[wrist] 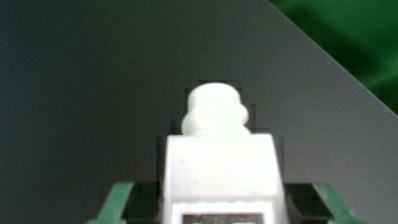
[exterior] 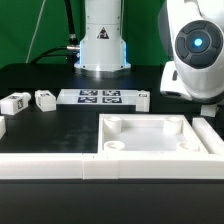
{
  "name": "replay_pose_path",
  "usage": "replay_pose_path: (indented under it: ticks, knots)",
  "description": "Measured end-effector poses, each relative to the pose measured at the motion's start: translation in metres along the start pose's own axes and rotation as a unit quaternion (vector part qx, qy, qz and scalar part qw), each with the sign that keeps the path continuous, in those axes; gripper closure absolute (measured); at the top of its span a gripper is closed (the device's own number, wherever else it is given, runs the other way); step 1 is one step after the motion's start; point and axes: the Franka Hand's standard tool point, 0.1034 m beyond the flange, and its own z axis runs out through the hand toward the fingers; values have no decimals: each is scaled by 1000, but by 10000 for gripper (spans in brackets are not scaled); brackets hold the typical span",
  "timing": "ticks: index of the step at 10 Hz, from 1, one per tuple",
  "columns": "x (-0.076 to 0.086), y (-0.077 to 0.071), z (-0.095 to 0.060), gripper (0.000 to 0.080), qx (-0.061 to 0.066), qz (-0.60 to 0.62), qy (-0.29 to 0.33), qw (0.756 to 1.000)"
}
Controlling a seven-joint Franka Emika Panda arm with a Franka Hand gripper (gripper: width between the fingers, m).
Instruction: Assemble one leg
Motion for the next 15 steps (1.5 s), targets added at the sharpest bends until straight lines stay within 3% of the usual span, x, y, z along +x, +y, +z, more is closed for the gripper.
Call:
replay_pose_path:
  ticks: [2, 3, 4, 7, 9, 10, 11, 12, 13, 14, 15]
  knots:
    - [-14, 23, -43, 511, -6, -16, -10, 1000]
    - [-23, 31, -67, 509, 1, -14, -8, 1000]
    - [-26, 39, -81, 509, 7, -10, -10, 1000]
    - [-19, 33, -82, 509, 14, -11, 23, 1000]
    - [-12, 31, -85, 509, 24, -25, 104, 994]
    - [4, 47, -89, 509, 19, -53, 152, 987]
    - [7, 66, -102, 509, 0, -75, 176, 982]
    - [10, 73, -125, 509, -27, -102, 237, 966]
    - [5, 77, -140, 509, -42, -136, 289, 947]
    - [3, 82, -155, 509, -51, -155, 359, 919]
    - [-4, 87, -159, 509, -59, -167, 374, 910]
